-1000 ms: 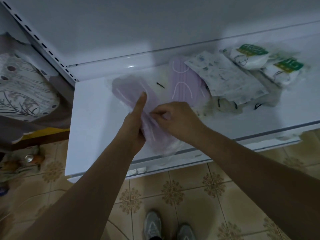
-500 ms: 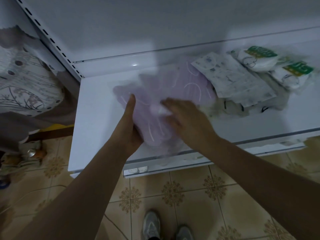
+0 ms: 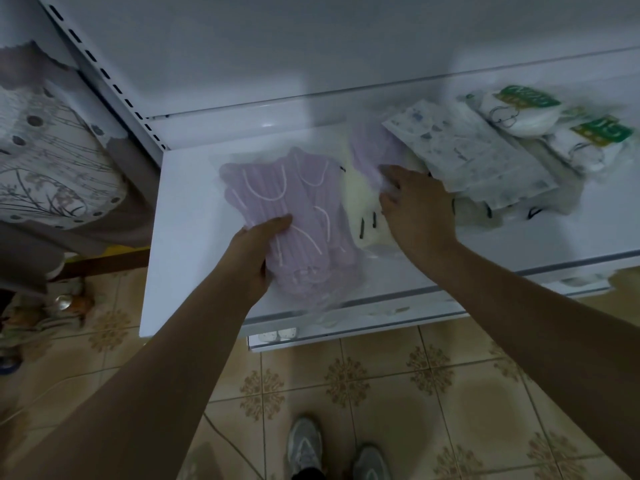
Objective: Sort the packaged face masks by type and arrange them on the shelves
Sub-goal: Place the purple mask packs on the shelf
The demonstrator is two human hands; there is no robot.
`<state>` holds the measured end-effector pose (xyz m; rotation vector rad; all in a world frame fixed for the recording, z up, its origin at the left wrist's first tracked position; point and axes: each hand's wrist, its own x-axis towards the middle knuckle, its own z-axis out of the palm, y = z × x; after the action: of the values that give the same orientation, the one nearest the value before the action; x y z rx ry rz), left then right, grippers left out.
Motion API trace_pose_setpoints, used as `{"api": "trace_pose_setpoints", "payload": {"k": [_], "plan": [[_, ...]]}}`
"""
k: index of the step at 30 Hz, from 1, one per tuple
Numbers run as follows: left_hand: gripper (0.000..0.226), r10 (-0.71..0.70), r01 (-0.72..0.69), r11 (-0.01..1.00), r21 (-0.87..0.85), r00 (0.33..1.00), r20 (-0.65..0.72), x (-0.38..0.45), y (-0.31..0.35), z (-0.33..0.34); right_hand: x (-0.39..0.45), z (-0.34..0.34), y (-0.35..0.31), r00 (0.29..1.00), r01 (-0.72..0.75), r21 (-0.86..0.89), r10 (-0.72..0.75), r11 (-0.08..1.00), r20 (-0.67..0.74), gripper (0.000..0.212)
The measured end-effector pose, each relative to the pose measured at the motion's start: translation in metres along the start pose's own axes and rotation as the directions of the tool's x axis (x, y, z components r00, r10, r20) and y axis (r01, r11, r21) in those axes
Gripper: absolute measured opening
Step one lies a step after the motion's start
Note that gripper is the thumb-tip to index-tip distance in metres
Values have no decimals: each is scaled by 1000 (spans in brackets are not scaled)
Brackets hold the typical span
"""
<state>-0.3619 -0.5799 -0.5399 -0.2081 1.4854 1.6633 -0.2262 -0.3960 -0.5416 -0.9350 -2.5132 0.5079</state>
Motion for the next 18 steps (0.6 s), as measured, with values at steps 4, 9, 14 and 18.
{"api": "trace_pose_setpoints", "payload": {"k": [4, 9, 14, 18], "plan": [[61, 29, -17, 997, -78, 988, 153, -10, 11, 15, -29, -5, -48, 964, 148, 127, -172, 981, 205, 47], [48, 40, -42, 999, 34, 998, 52, -6, 8, 0, -42, 5, -57, 752, 201, 314, -352, 928, 557, 77], [46, 56, -56, 998, 5, 996, -69, 11, -1, -20, -12, 2, 3, 967, -34, -282, 103, 959, 234, 99], [64, 56, -56, 998, 17, 998, -4, 9, -7, -20, -5, 2, 38, 975, -32, -377, 112, 926, 191, 69]]}}
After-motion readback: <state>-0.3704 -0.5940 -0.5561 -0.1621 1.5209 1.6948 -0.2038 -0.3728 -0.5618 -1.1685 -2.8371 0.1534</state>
